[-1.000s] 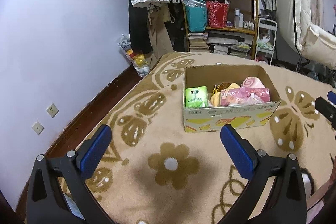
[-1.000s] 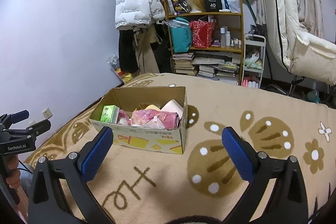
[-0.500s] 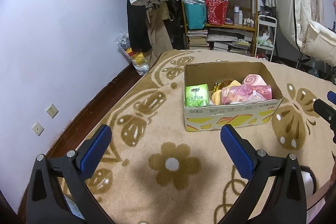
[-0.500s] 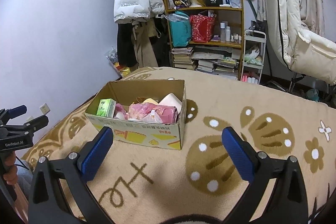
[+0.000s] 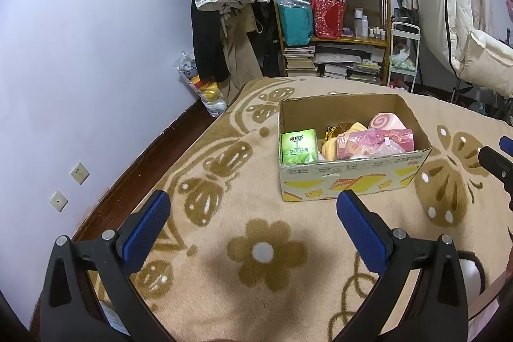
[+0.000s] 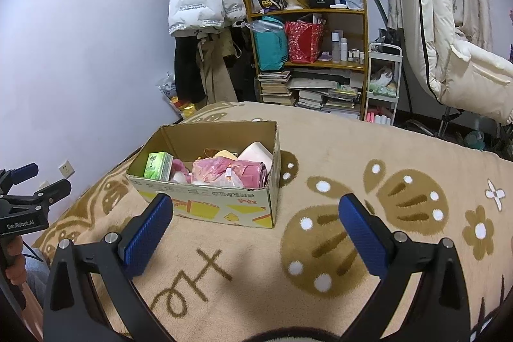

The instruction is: Organize soft objects

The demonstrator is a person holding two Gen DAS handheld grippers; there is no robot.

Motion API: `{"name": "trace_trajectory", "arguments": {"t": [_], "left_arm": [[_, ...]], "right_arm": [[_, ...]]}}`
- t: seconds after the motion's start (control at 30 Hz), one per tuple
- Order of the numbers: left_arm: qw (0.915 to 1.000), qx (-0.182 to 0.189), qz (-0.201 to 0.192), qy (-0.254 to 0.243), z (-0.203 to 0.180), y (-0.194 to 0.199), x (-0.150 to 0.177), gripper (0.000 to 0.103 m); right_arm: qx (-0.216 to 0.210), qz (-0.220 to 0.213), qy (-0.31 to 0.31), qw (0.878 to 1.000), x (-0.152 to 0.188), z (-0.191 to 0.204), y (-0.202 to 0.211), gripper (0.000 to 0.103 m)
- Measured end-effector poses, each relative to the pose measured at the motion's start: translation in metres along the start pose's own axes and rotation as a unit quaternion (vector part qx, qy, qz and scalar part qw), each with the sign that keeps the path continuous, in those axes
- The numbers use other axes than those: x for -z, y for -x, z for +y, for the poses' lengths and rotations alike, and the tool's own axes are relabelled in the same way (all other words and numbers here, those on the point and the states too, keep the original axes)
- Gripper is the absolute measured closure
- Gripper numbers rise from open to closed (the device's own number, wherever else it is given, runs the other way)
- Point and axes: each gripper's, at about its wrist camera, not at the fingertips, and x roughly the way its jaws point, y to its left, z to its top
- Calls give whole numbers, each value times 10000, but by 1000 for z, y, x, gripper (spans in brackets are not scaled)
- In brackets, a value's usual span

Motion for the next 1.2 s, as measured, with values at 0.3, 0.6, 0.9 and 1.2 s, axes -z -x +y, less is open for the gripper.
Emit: {"name": "trace_trajectory", "arguments": {"t": [0.3, 0.6, 0.9, 1.2], "left_arm": [[10000, -40, -6, -77, -2, -1, -1, 1], [10000, -39, 18, 9, 2, -2, -1, 1], [10000, -34, 26, 18, 3, -3, -1, 1], [10000, -30, 31, 23, 3, -3, -1, 1]], "right_arm": [[43, -24, -82, 10000, 1, -2, 0, 0], [42, -24, -87, 10000, 1, -3, 1, 0], [65, -33, -155, 9999, 2, -2, 0, 0], [67, -30, -163, 9998, 2, -3, 1, 0]]}}
